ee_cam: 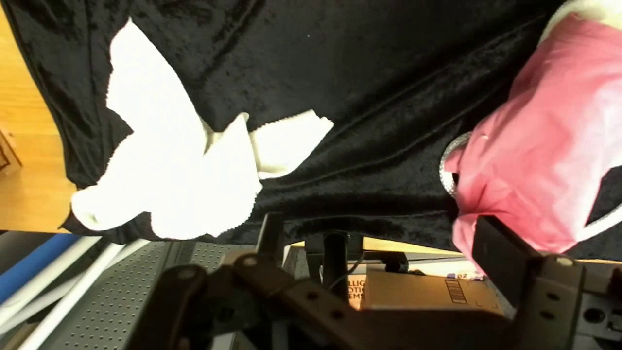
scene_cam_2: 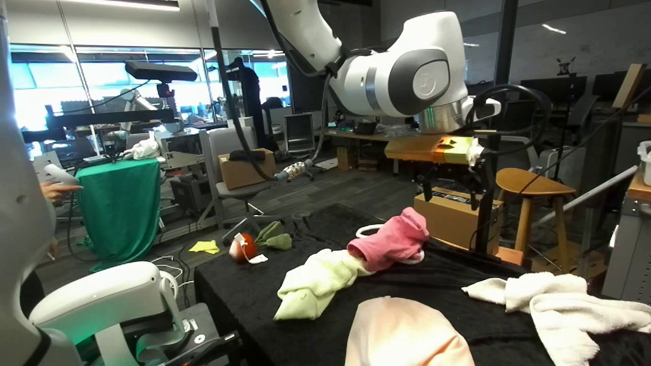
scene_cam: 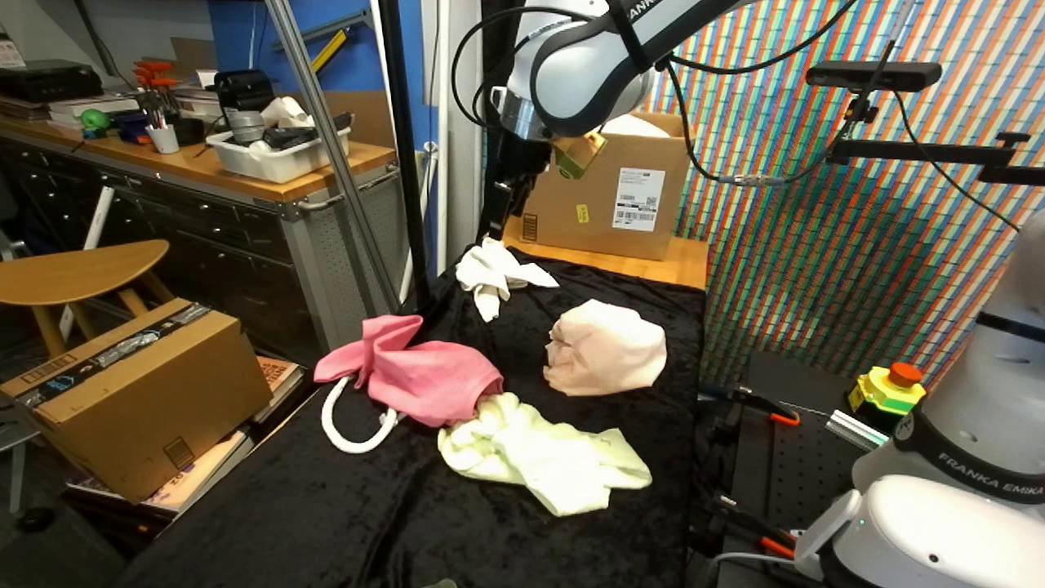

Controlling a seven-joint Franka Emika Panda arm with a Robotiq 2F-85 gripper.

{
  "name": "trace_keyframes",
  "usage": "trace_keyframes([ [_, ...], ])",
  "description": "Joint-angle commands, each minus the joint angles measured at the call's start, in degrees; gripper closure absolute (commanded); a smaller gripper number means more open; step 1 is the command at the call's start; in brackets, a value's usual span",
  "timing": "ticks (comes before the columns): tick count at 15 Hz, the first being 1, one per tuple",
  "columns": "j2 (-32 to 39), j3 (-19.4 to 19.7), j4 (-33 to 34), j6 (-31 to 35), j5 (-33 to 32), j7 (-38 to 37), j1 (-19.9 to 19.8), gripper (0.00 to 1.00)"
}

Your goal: Put all the items on the table in one place

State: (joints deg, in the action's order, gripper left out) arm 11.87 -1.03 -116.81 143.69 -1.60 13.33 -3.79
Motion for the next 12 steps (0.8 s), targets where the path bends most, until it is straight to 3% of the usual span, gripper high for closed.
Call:
trace_keyframes([
  [1, 4.04, 0.87, 7.73, -5.01, 2.09, 4.47, -1.86, 0.0],
  [6, 12.08, 0.23, 17.55, -7.57, 5.8, 12.37, -5.78, 0.0],
  [12, 23.98, -0.44, 30.09, -10.81, 6.3, 13.59, -8.47, 0.0],
])
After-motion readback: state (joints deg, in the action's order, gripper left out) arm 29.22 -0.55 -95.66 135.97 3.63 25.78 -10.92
